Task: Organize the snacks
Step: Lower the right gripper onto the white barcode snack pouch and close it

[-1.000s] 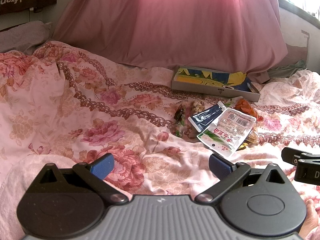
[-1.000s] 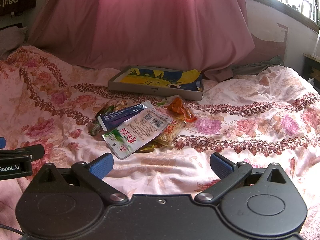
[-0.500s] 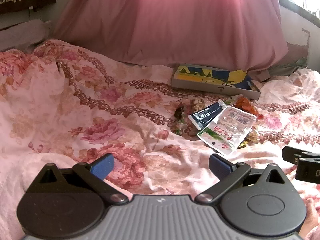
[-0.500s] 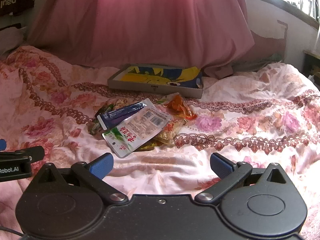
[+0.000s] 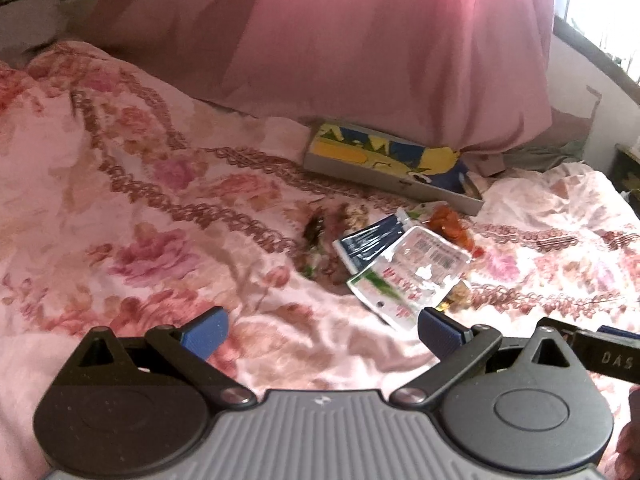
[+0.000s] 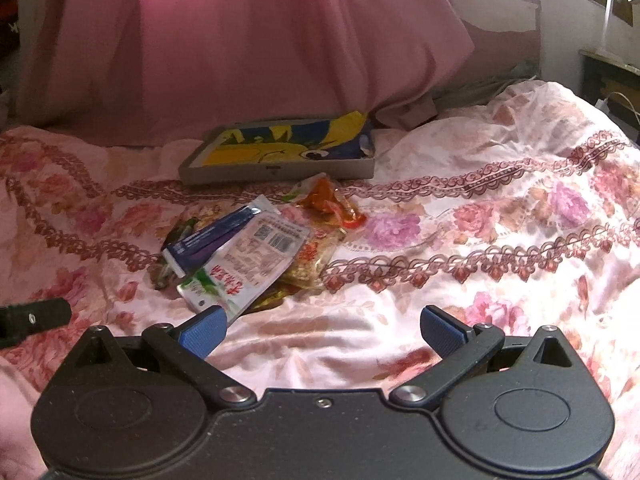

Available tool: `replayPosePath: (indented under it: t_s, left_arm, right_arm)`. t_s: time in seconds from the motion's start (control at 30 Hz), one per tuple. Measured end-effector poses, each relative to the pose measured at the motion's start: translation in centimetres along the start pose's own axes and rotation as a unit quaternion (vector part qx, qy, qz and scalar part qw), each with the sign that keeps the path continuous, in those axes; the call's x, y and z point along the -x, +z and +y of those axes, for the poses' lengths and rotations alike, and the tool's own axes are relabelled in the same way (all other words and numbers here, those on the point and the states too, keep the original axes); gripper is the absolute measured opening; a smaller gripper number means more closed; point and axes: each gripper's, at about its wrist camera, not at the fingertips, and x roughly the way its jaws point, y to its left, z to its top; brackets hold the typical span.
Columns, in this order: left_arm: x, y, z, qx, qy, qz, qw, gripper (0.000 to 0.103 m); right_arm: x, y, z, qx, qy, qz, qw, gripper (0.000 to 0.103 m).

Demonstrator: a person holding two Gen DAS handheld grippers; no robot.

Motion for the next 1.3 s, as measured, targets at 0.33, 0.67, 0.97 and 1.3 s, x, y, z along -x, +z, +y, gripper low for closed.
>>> replayPosePath:
  t_s: [0.33, 0.67, 0.97, 1.3]
  left_arm:
    - [-4.1, 6.0, -0.5, 0.003, 0.007, -0.011, 0.9999, 0.103]
    - [-8.6, 10.7, -3.3, -0.072, -0.011, -0.05, 0.9961, 0.103]
    - [-12.0, 9.7, -4.1, -0.098, -0.005, -0.024, 0.9948, 0.103]
    - [-14.5, 9.2, -3.3, -0.11, 0.005, -0.011, 0.9939, 0.103]
  right_arm:
    - [-1.4, 3.1, -0.6, 0.038, -0.022, -0.017, 0.999, 0.102]
    - [-3.6, 7.3, -0.9, 0.081, -0.011, -0.066, 0.994, 0.102]
    - [-6.2, 8.5, 0.5, 0.11, 0.04, -0.089, 0.989, 0.102]
    - [-9.7, 7.5, 0.8, 0.106, 0.093, -0.079, 0.987, 0.102]
